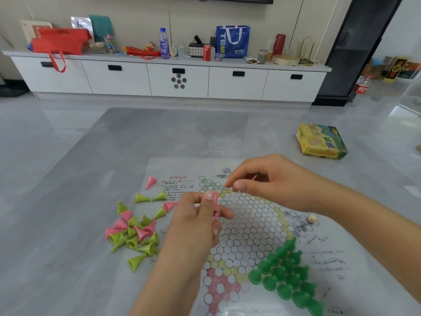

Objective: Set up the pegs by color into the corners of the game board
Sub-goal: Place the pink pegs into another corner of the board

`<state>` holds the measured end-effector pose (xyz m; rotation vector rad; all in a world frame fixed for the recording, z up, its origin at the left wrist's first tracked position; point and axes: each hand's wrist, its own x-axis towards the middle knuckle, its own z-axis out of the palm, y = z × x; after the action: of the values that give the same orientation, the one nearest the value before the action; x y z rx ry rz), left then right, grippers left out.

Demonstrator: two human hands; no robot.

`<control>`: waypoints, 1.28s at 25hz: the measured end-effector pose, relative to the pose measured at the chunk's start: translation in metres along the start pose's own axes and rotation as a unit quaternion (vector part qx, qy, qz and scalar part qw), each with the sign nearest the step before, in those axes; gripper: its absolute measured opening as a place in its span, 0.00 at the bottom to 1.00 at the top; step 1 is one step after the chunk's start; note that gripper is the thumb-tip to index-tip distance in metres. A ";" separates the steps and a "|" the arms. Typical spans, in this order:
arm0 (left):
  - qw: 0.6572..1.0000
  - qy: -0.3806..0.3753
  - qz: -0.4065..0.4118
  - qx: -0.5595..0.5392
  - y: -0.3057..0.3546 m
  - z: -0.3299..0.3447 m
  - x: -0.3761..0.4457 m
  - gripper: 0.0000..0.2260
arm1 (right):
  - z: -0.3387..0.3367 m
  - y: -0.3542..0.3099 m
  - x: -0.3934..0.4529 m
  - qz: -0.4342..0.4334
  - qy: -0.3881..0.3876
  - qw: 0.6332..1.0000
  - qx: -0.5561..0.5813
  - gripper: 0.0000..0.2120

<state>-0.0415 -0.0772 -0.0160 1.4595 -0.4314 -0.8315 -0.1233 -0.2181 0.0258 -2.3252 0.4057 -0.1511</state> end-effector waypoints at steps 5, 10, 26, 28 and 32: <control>1.000 -0.012 -0.001 -0.011 0.001 0.003 0.000 0.11 | 0.007 -0.003 0.004 -0.010 0.004 1.000 0.008 0.06; 1.000 -0.016 0.001 -0.006 0.000 0.003 0.001 0.11 | 0.012 -0.003 0.006 -0.012 -0.001 1.000 0.016 0.06; 0.998 0.039 -0.024 0.038 -0.003 0.006 0.004 0.12 | -0.017 0.059 0.028 0.100 0.078 0.943 -0.309 0.06; 0.998 0.036 -0.020 0.042 -0.003 0.005 0.004 0.11 | -0.011 0.062 0.030 0.111 0.082 0.940 -0.310 0.07; 0.999 0.021 -0.024 0.026 -0.002 0.004 0.005 0.08 | -0.006 0.065 0.033 0.116 0.088 0.930 -0.336 0.07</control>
<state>-0.0417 -0.0836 -0.0190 1.5376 -0.3904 -0.8325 -0.1098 -0.2762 -0.0166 -2.9133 0.9394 -0.1148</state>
